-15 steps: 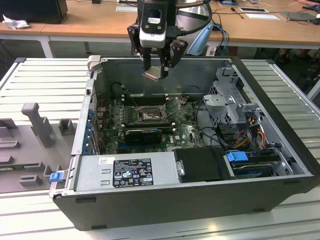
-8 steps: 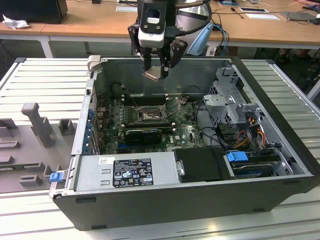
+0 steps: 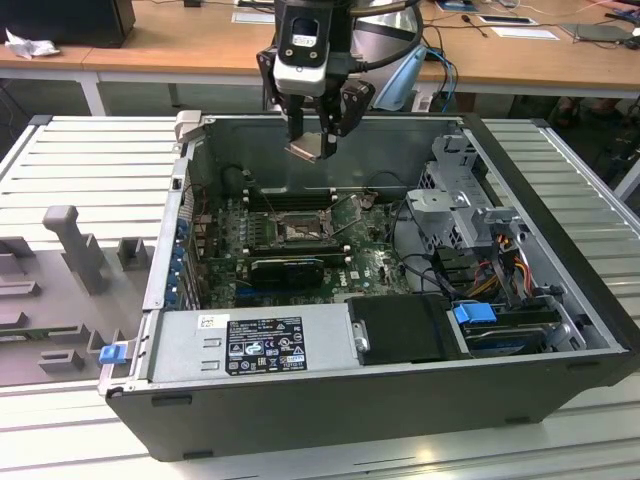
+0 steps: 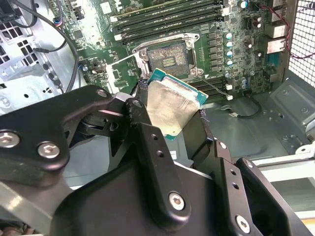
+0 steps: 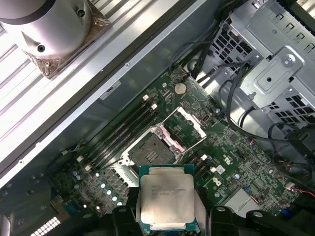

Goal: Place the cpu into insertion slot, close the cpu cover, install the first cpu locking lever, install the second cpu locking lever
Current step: 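Place the cpu into insertion slot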

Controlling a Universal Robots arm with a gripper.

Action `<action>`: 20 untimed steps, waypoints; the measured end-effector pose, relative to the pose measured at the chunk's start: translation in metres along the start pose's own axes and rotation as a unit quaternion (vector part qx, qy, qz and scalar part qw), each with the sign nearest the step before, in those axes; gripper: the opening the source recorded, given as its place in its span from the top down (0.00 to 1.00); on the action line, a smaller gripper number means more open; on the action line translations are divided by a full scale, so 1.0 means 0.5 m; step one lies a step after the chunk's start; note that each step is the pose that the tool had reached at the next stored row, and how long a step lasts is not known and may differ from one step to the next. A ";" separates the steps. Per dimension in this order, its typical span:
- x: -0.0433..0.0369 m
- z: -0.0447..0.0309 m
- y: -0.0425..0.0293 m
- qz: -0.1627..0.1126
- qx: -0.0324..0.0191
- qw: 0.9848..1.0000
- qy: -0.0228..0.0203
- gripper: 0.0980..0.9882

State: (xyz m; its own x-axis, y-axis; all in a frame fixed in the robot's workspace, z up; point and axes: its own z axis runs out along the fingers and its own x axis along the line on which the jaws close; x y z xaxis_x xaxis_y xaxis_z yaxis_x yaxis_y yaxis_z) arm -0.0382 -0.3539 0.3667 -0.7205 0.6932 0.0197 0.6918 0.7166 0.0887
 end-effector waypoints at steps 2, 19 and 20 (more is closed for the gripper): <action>0.000 0.000 0.000 0.004 0.000 1.000 0.000 0.52; 0.000 0.000 0.000 0.057 -0.001 0.998 -0.005 0.52; 0.000 0.001 0.000 0.067 -0.001 0.998 -0.006 0.52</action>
State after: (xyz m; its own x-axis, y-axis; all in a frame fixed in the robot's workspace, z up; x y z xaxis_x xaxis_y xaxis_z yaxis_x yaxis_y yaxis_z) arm -0.0382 -0.3538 0.3663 -0.6207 0.7838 0.0197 0.7819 0.6170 0.0888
